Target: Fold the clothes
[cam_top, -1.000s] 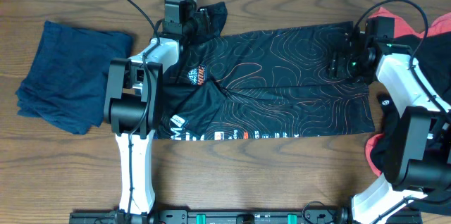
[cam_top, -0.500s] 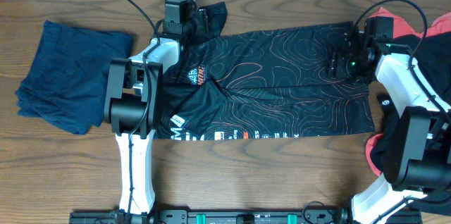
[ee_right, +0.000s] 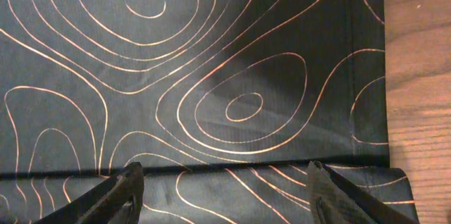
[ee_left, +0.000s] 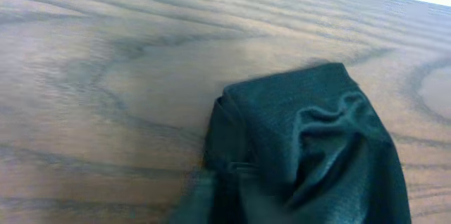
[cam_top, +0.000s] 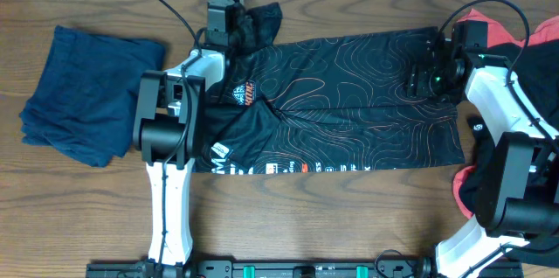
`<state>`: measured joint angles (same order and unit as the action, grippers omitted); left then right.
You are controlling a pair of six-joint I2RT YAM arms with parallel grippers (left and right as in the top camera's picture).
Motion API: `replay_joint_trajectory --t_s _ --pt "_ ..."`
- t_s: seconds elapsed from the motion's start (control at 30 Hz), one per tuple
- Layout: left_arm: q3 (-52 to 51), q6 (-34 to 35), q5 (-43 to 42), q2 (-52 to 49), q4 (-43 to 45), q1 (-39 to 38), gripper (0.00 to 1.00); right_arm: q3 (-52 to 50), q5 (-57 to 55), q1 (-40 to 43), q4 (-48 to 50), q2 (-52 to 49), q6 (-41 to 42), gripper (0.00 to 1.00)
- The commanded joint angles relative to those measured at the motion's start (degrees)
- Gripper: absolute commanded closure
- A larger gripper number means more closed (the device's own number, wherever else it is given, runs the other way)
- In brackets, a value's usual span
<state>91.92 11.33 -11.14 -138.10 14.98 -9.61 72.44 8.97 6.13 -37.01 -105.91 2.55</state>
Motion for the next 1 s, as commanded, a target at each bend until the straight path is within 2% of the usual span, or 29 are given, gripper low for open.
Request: replay_joint_trajectory --t_s 0.0,0.23,0.33,0.63,0.77,0.97 --pt "1.55 -0.52 -2.36 -0.63 -0.07 -0.28 0.94 1.36 -0.17 -0.52 0.52 -0.24 0.2 0.28" --pt "2.1 0.35 -3.34 5.33 -1.73 0.15 0.94 1.36 -0.37 -0.52 5.11 -0.24 0.22 0.3" --pt "2.1 1.66 -3.39 8.52 -5.75 0.22 0.94 1.36 -3.48 -0.52 9.4 -0.26 2.03 0.33" --pt "2.08 1.64 -3.41 13.42 -17.14 0.2 0.94 1.36 -7.5 -0.46 25.35 -1.6 2.08 0.31" --pt "2.08 1.64 -3.41 13.51 -21.05 0.2 0.94 1.51 -7.74 -0.31 31.74 -5.35 1.2 0.35" --pt "2.08 1.62 -3.39 13.51 -26.14 0.2 0.94 8.28 -8.55 0.28 32.98 -15.5 1.03 0.39"
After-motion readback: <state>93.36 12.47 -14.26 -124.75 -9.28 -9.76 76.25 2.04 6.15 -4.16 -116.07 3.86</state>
